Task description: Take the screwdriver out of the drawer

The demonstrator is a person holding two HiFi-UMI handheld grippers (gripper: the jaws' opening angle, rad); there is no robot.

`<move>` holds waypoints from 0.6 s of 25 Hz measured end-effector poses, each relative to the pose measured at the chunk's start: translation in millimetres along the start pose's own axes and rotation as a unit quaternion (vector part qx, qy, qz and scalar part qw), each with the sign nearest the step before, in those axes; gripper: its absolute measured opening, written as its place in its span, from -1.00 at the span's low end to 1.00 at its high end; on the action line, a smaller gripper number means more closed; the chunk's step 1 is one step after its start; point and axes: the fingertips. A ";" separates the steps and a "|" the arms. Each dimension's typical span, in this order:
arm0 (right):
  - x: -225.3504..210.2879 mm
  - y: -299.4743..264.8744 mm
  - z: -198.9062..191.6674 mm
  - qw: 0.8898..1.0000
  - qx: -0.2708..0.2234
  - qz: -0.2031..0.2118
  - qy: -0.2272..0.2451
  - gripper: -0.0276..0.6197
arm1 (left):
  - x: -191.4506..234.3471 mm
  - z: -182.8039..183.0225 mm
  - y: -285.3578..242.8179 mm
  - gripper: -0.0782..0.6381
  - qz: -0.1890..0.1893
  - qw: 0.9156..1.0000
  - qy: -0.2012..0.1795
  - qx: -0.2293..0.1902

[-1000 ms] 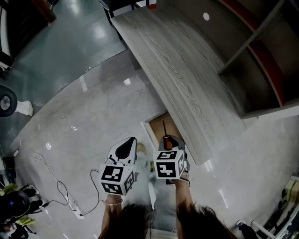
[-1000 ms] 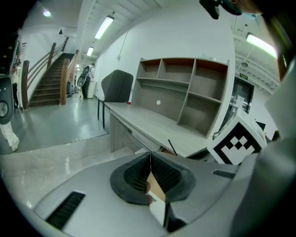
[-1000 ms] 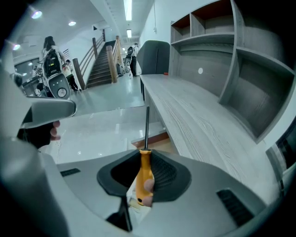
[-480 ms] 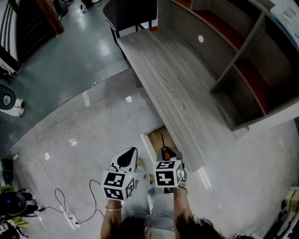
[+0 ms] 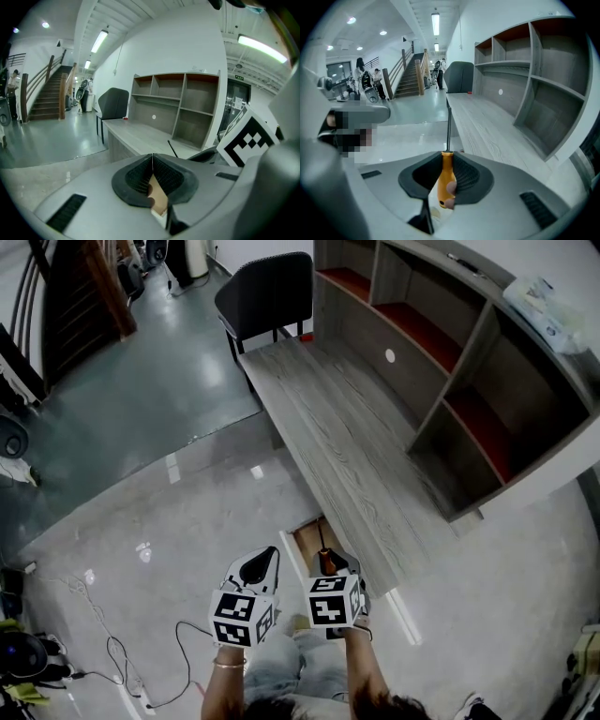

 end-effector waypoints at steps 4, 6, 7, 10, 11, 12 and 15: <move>2.3 16.1 7.8 1.000 -0.012 -0.006 0.001 -0.64 | -6.6 8.4 12.8 -0.73 -0.007 1.000 -0.010 -0.010; 1.8 23.7 13.4 1.000 -0.020 -0.011 0.003 -0.64 | -9.6 13.5 18.7 -0.73 -0.010 1.000 -0.015 -0.017; 1.5 27.6 16.7 1.000 -0.025 -0.014 0.003 -0.64 | -10.8 16.6 21.4 -0.73 -0.011 1.000 -0.018 -0.021; 2.2 40.4 25.5 0.999 -0.036 -0.021 0.002 -0.64 | -13.7 23.9 30.9 -0.73 -0.015 0.999 -0.024 -0.030; 3.3 44.7 27.8 0.999 -0.040 -0.024 0.002 -0.64 | -14.4 25.9 34.8 -0.73 -0.017 0.999 -0.026 -0.033; 4.7 48.6 30.0 0.999 -0.042 -0.026 0.003 -0.64 | -14.8 27.8 38.8 -0.73 -0.018 0.999 -0.028 -0.036; 9.4 59.9 36.1 0.998 -0.049 -0.032 0.006 -0.64 | -14.5 30.8 50.7 -0.73 -0.018 0.999 -0.027 -0.041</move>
Point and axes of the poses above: the fingertips, and each gripper's own axes: y backward along the fingers, x to its left, z out of its top, and after that the axes turned 8 degrees about y, right-handed
